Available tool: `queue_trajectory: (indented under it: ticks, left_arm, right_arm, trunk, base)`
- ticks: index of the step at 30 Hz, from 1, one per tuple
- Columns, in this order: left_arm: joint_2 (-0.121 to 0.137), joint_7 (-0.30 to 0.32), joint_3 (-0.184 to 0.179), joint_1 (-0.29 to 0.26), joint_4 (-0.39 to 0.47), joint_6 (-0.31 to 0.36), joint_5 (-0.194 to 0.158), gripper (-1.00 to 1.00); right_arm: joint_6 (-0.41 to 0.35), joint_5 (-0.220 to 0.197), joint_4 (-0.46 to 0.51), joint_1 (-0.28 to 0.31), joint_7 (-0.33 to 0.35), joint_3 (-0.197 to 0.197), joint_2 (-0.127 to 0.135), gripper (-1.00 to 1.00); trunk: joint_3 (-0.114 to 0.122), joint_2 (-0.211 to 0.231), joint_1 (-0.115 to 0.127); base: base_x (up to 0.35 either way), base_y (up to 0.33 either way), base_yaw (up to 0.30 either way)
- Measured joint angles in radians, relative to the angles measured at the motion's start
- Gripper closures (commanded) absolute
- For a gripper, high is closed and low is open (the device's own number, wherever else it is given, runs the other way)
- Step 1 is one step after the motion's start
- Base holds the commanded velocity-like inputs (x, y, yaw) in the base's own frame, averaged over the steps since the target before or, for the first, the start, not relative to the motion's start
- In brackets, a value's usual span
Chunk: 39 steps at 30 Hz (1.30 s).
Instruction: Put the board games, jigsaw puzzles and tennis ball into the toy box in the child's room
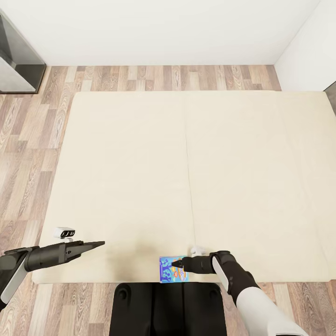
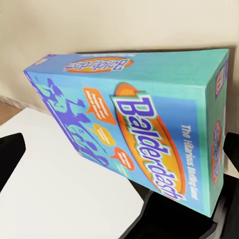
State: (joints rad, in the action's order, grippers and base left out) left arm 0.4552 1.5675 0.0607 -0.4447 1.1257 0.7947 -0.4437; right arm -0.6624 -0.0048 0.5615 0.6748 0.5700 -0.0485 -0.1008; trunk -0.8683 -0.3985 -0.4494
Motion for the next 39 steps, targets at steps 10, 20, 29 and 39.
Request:
queue_trajectory:
  ticks: [10,20,29,39]
  left_arm:
    - [0.0,0.0,0.001,0.0,0.0,0.0,0.001,-1.0]
    - [0.0,0.0,0.0,0.0,0.0,0.0,0.0,-1.0]
    - [0.0,0.0,0.0,0.0,0.0,0.0,-0.001,-1.0]
    - [0.0,0.0,0.0,0.0,0.0,0.0,-0.001,-1.0]
  right_arm:
    - [0.001,0.001,0.0,0.0,0.001,0.0,-0.001,-1.0]
    - [0.0,0.0,0.0,0.0,0.0,0.0,-0.001,-1.0]
    - [-0.005,0.001,0.0,0.0,0.001,0.0,0.0,-1.0]
    - [-0.007,0.001,0.0,0.0,0.001,0.0,-0.001,-1.0]
  trunk:
    - [0.0,0.0,0.0]
    - [0.0,0.0,0.0]
    - [0.0,0.0,0.0]
    - [0.0,0.0,0.0]
  base:
    - [0.0,0.175,0.0]
    - [0.0,0.177,0.0]
    - [0.0,0.006,0.0]
    - [0.0,0.014,0.0]
